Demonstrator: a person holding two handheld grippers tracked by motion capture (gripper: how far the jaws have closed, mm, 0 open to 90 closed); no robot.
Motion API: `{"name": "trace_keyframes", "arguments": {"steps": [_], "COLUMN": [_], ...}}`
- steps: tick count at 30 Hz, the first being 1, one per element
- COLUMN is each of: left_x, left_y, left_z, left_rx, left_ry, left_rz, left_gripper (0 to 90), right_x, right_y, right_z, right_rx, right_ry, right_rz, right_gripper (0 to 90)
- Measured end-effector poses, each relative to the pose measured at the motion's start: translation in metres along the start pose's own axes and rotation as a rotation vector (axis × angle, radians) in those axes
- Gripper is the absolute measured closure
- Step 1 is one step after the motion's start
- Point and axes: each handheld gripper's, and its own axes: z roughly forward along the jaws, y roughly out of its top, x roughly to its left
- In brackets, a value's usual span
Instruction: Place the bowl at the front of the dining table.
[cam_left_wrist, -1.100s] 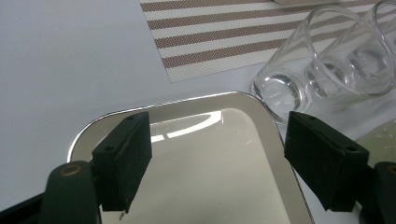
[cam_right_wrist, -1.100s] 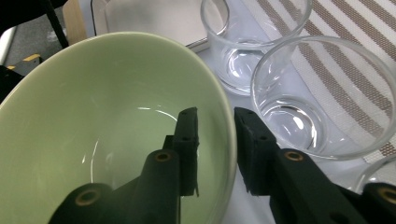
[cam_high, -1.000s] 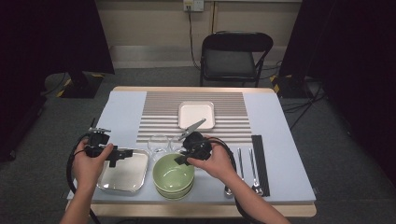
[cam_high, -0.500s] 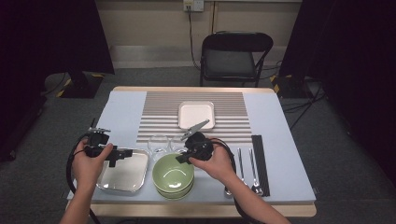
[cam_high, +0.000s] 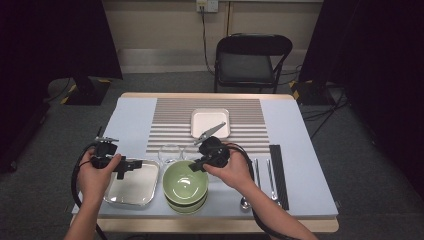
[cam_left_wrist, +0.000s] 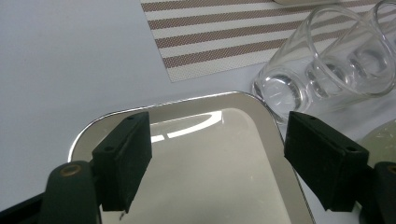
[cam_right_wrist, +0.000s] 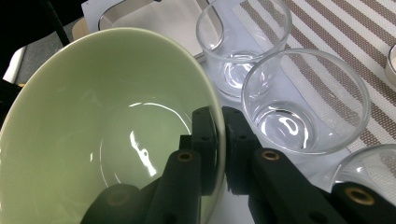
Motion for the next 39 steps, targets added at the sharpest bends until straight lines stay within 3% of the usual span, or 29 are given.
{"name": "trace_keyframes", "arguments": {"steps": [11,22,39], "left_x": [-0.001,-0.001,-0.002], "left_y": [0.000,0.000,0.000], "left_z": [0.001,-0.001,0.000], "left_rx": [-0.003,-0.009,-0.006], "left_ry": [-0.001,-0.001,-0.001], "left_rz": [-0.001,0.001,0.008], "left_gripper": [23.4,23.3,23.3], "right_x": [-0.004,-0.012,-0.026], "right_y": [0.009,0.015,0.019], "right_z": [-0.012,-0.026,-0.043], "right_rx": [0.032,0.027,0.009], "right_ry": [0.002,-0.002,-0.066], "right_rz": [0.021,0.058,0.111], "right_gripper": [84.9,84.9,84.9]}}
